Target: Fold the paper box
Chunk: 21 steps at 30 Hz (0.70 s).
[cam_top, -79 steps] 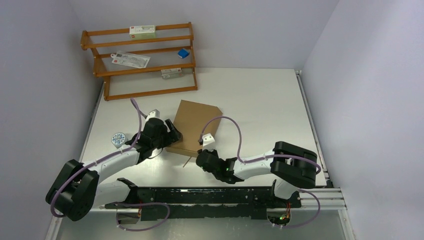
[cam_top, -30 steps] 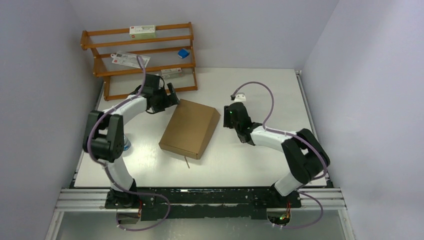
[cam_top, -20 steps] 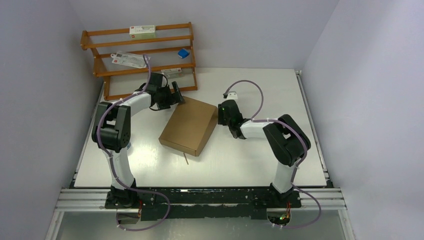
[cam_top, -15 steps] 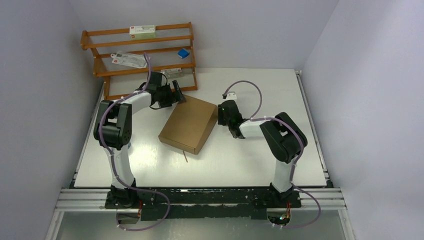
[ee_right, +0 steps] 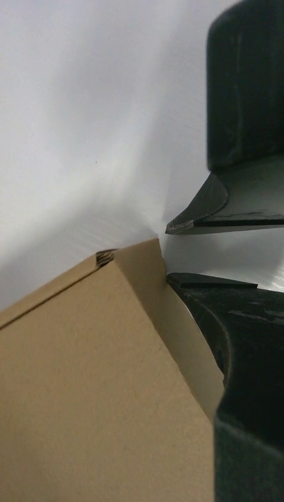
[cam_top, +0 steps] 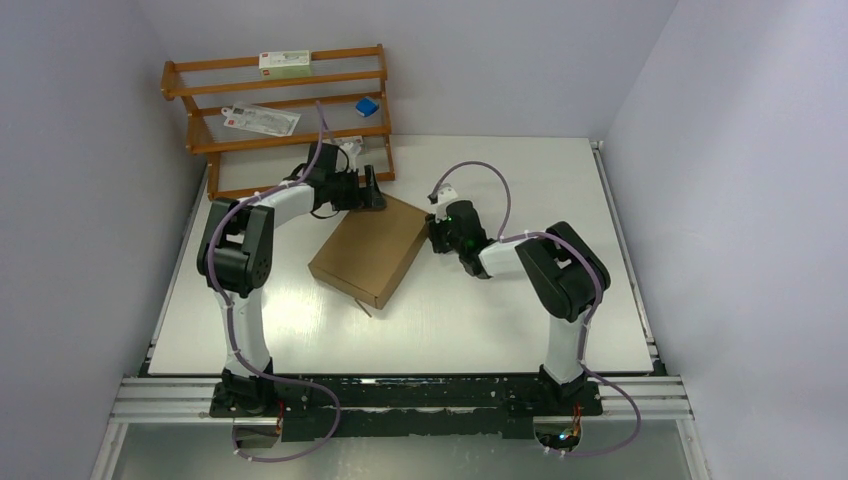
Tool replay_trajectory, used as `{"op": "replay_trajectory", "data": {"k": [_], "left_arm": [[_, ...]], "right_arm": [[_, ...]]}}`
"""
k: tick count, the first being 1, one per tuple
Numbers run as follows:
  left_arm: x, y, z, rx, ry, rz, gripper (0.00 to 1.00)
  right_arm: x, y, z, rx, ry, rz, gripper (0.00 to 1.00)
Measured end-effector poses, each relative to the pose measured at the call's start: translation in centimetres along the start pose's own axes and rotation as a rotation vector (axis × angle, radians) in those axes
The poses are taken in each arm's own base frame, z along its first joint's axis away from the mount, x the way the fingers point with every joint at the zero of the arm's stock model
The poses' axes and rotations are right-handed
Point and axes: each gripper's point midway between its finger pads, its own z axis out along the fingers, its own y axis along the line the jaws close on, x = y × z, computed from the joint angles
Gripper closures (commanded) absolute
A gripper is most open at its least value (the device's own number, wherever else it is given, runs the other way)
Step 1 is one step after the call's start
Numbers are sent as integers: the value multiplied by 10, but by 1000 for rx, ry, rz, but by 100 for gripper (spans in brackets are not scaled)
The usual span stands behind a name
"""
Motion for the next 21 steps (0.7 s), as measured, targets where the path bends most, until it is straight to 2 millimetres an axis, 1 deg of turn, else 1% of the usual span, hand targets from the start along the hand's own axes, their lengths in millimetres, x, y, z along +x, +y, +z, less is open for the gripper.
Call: {"op": "replay_trajectory", "data": {"k": [5, 10, 14, 18, 21], "left_arm": [[3, -11, 3, 30, 7, 59, 11], [10, -24, 6, 63, 20, 113, 12], [16, -35, 6, 87, 13, 147, 12], [14, -44, 7, 102, -10, 188, 12], [20, -50, 9, 103, -7, 205, 11]], "right_arm": [[2, 8, -3, -73, -30, -45, 64], [8, 12, -15, -112, -92, -55, 65], [12, 13, -23, -125, -115, -63, 65], [13, 12, -27, -120, -118, -60, 65], [19, 9, -37, -103, -107, -47, 63]]}}
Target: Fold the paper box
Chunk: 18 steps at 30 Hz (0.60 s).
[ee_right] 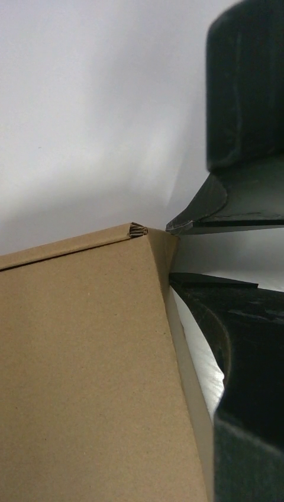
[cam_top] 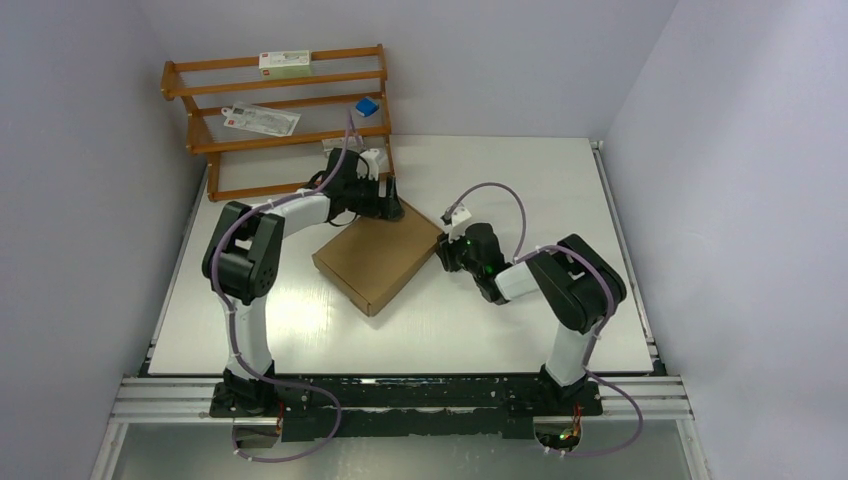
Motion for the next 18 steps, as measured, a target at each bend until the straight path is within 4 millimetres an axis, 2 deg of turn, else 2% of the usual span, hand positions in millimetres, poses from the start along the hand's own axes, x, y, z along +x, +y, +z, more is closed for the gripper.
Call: {"op": "replay_trajectory", "data": {"k": [3, 6, 12, 18], "left_arm": [[3, -9, 3, -11, 15, 7, 11], [-3, -17, 7, -26, 20, 22, 11], [-5, -27, 19, -46, 39, 38, 9], [-3, -41, 25, -32, 56, 43, 9]], "right_arm": [[4, -1, -11, 15, 26, 16, 62], [6, 0, -18, 34, 52, 26, 60], [10, 14, -39, 62, 91, 46, 58], [3, 17, -64, 105, 78, 92, 53]]}}
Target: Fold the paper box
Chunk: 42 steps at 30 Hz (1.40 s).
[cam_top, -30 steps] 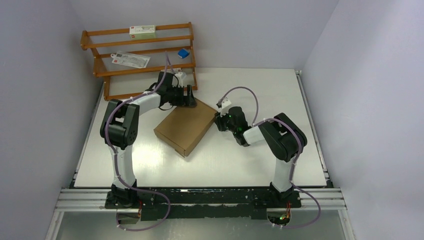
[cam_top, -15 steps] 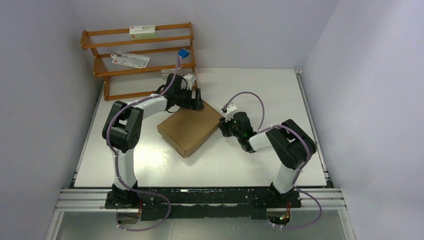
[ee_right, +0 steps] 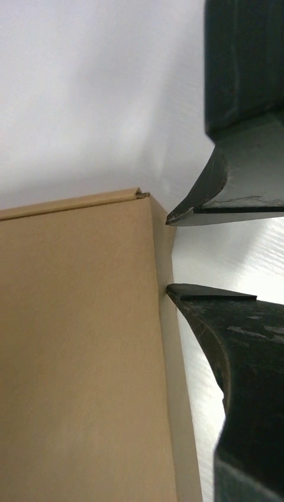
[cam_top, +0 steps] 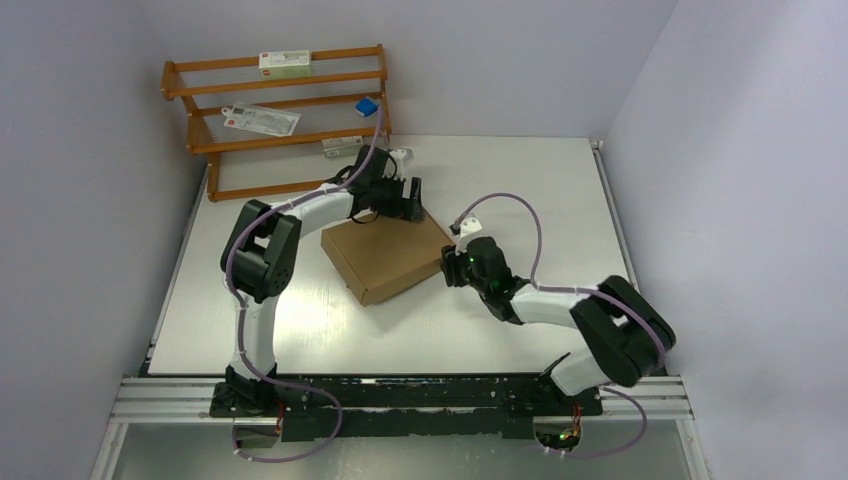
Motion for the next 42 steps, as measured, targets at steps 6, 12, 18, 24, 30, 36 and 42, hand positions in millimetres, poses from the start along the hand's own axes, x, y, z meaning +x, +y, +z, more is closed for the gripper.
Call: {"op": "replay_trajectory", "data": {"k": [6, 12, 18, 24, 30, 36, 42], "left_arm": [[9, -8, 2, 22, 16, 0, 8], [23, -24, 3, 66, 49, 18, 6], [25, -19, -10, 22, 55, 37, 3], [3, -9, -53, -67, -35, 19, 3], [-32, -8, -102, -118, -179, -27, 3], [-16, 8, -94, -149, -144, -77, 3], [-2, 17, -46, -113, -46, -107, 4]], "right_arm": [[-40, 10, -30, -8, -113, 47, 45], [-72, 7, -52, 11, -213, 98, 44], [-44, 2, -56, 35, -129, 118, 42], [-32, -4, -62, 68, -85, 129, 41], [-17, -17, -65, 145, -33, 164, 45], [-1, -42, -62, 292, 1, 217, 51], [17, -54, -46, 378, 77, 238, 55]]}}
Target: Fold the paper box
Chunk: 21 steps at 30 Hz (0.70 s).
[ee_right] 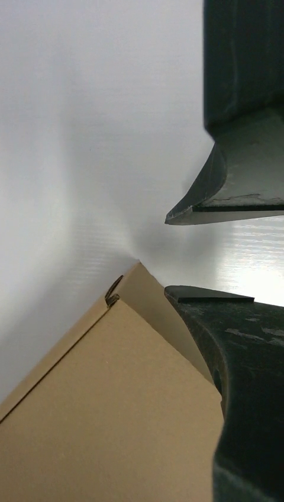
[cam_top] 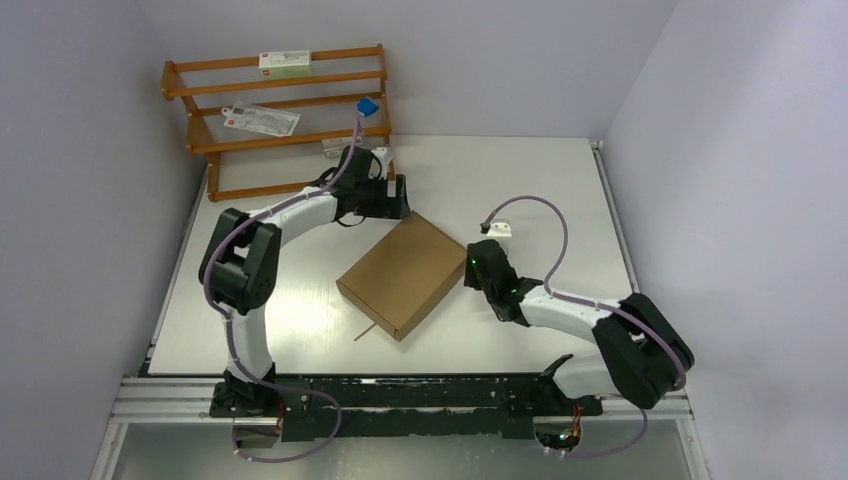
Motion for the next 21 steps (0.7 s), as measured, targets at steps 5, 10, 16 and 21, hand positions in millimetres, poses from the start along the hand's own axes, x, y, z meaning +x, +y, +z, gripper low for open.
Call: {"op": "replay_trajectory", "data": {"k": [5, 10, 16, 21], "left_arm": [[8, -7, 19, 64, 49, -12, 6], [13, -17, 31, 133, 81, -20, 6], [25, -30, 49, 221, 130, -25, 9], [22, -39, 59, 288, 127, -9, 10]], "right_arm": [[14, -2, 15, 29, 40, 30, 59], [19, -3, 25, 43, 44, 80, 61], [13, 6, 36, 10, 8, 122, 67], [12, 12, 39, -36, -16, 118, 72]]}}
